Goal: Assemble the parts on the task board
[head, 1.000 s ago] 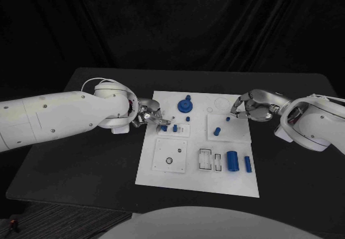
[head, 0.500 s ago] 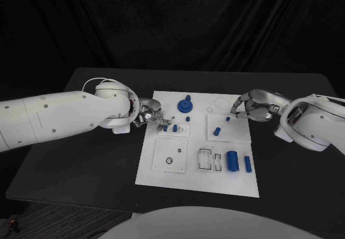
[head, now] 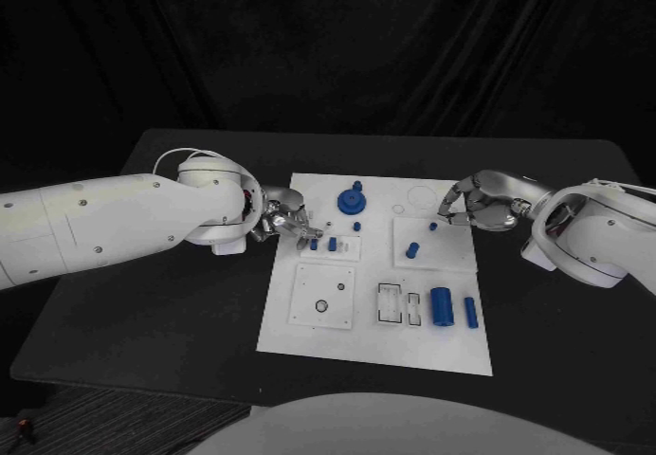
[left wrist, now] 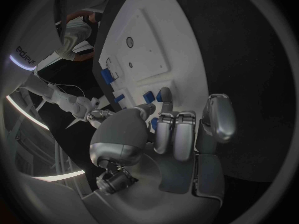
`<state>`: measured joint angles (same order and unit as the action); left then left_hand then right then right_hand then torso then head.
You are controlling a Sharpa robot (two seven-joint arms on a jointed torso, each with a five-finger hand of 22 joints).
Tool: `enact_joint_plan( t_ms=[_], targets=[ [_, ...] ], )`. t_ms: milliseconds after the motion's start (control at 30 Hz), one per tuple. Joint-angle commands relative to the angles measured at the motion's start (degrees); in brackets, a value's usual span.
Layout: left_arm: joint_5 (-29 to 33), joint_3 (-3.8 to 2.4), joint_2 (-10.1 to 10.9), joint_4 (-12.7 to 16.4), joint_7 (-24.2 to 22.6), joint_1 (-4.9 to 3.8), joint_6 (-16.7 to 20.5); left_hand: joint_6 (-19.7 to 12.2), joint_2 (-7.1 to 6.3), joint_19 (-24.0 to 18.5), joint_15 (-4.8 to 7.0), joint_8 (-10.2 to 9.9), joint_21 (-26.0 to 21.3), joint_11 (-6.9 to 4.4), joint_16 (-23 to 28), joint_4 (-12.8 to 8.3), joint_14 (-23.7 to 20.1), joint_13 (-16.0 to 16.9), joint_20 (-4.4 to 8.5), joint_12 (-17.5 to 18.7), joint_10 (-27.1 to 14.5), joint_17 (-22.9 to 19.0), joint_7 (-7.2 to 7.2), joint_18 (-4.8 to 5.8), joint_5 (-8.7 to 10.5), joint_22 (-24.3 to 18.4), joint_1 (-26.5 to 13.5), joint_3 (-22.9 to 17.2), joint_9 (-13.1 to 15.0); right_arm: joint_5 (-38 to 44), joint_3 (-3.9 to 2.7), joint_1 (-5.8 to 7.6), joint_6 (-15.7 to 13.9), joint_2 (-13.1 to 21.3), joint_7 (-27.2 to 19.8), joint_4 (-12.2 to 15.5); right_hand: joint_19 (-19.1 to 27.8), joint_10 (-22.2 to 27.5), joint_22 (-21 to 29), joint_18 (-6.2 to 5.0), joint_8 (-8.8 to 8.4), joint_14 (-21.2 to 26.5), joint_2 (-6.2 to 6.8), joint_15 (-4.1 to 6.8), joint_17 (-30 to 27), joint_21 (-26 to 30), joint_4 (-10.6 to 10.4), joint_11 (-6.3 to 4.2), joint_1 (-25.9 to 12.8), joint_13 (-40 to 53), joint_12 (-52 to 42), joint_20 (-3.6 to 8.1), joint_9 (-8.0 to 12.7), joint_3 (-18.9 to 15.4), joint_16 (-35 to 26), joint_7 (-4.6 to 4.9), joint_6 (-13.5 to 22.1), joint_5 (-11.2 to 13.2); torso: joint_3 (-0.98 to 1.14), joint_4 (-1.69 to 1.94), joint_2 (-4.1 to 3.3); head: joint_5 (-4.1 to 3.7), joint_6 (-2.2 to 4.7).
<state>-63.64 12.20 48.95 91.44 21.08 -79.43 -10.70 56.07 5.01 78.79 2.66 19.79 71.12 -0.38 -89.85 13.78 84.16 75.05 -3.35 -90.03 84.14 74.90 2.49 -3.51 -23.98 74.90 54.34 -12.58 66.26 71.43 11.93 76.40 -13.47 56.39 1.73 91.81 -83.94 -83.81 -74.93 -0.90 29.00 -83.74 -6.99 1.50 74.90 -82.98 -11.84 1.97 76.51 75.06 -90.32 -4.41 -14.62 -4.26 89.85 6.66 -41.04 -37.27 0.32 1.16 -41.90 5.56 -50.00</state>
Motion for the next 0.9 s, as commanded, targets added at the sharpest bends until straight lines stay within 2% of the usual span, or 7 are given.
enact_joint_plan(
  t_ms=[33,333,533,633,700,833,900],
  targets=[
    [-0.3,-0.05,0.6,0.8,-1.6,-0.53,4.2,0.7,-1.04,0.6,0.47,0.2,0.7,-0.41,-0.2,0.2,5.8,15.0,-0.02,0.0,5.9,15.1,0.02,-0.66,1.81,9.6,0.0,0.7,0.3,0.1,-0.04,-0.15,-0.6,0.2,1.0,0.1,-1.7,-6.2,-12.4,-1.08,-0.35,-6.3,0.15,0.31,15.1,0.2,0.0,-0.18,0.6,14.9,0.3,-0.07,0.1,0.4,0.2,-0.07,-0.4,-0.2,0.01,0.02,-0.02,-0.14,0.0],
    [1.8,-0.07,2.9,2.8,-5.6,-4.75,17.3,1.0,-1.67,2.9,0.84,5.4,4.4,-0.96,-0.2,3.0,5.8,15.0,0.51,0.0,5.9,15.1,-0.51,0.08,11.38,10.6,-4.1,7.4,5.2,0.1,-0.04,-0.15,-2.2,0.4,0.5,0.1,-1.7,-6.2,-12.4,-1.08,-0.39,-6.3,0.23,0.29,15.1,0.2,0.0,-0.15,0.6,14.9,0.3,-0.08,0.1,0.5,0.2,-0.06,-0.4,-0.4,-0.1,-0.02,-0.05,0.13,0.0],
    [1.9,-0.05,2.6,1.5,-12.1,-5.77,20.1,1.4,-1.28,3.7,1.28,12.7,6.3,-1.31,-0.2,2.9,5.8,15.0,0.82,0.0,5.9,15.1,-1.11,0.48,11.07,11.1,-1.7,10.5,10.6,0.1,-0.04,-0.15,-1.9,0.2,0.5,-0.1,-1.7,-6.2,-12.4,-1.08,-0.39,-6.3,0.23,0.29,15.1,0.2,0.0,-0.15,0.6,14.9,0.3,-0.08,0.1,0.5,0.2,-0.06,-0.4,-0.4,-0.07,-0.08,-0.06,0.24,0.0],
    [1.0,-0.03,1.8,-0.3,-19.5,-5.76,21.1,-3.7,-0.97,0.6,0.94,10.0,2.8,-0.94,-0.2,0.6,5.8,15.0,0.63,0.0,5.9,15.1,-0.77,-0.28,7.84,10.1,9.3,8.9,9.6,0.1,-0.04,-0.15,-2.0,0.3,0.4,-0.1,-1.7,-6.2,-12.4,-1.08,-0.39,-6.3,0.23,0.29,15.1,0.2,0.0,-0.15,0.6,14.9,0.3,-0.08,0.1,0.5,0.2,-0.06,-0.4,-0.4,-0.07,-0.06,-0.09,0.16,0.0],
    [-1.1,-0.02,0.9,-1.8,-25.1,-5.39,21.8,-6.9,-1.86,-3.4,-0.32,5.8,-0.8,0.68,2.1,-3.3,2.1,9.5,0.23,6.4,-3.1,11.7,0.38,-0.96,7.86,9.1,20.5,3.2,6.0,0.1,-0.04,-0.15,-2.1,0.3,0.3,-0.1,-1.7,-6.2,-12.5,-1.06,-0.4,-6.3,0.29,0.28,15.1,0.1,0.1,-0.14,0.6,14.9,0.3,-0.09,0.1,0.6,0.2,-0.04,-0.4,-0.4,-0.04,-0.12,-0.12,0.2,0.0],
    [-9.1,-0.01,-1.3,-4.9,-34.9,-4.22,23.7,-7.3,-5.53,-11.4,-3.05,-3.9,-7.7,3.34,22.3,-3.3,-24.0,-19.9,-1.76,44.1,-36.8,-10.8,3.43,-1.7,10.17,7.0,29.2,-5.3,-7.3,0.1,-0.04,-0.15,-2.7,0.4,-0.3,0.0,-1.8,-6.2,-12.5,-1.01,-0.4,-6.3,0.31,0.28,15.1,0.0,0.1,-0.13,0.6,14.9,0.3,-0.09,0.1,0.6,0.2,-0.04,-0.4,-0.4,0.11,0.13,0.01,-0.38,0.0],
    [-14.9,-0.01,-2.6,-6.4,-37.8,-3.64,24.4,-8.5,-7.39,-13.0,-4.06,-10.6,-9.1,4.37,34.7,-1.5,-32.1,-31.8,-2.52,58.2,-39.5,-22.8,4.25,-1.79,13.56,6.6,30.4,-8.4,-16.1,0.1,-0.04,-0.16,-3.1,0.4,-0.6,0.0,-1.8,-6.2,-12.5,-1.01,-0.4,-6.3,0.31,0.28,15.1,0.0,0.1,-0.13,0.6,14.9,0.3,-0.09,0.1,0.6,0.2,-0.04,-0.4,-0.4,0.11,0.13,-0.03,-0.54,0.0]
  ],
)
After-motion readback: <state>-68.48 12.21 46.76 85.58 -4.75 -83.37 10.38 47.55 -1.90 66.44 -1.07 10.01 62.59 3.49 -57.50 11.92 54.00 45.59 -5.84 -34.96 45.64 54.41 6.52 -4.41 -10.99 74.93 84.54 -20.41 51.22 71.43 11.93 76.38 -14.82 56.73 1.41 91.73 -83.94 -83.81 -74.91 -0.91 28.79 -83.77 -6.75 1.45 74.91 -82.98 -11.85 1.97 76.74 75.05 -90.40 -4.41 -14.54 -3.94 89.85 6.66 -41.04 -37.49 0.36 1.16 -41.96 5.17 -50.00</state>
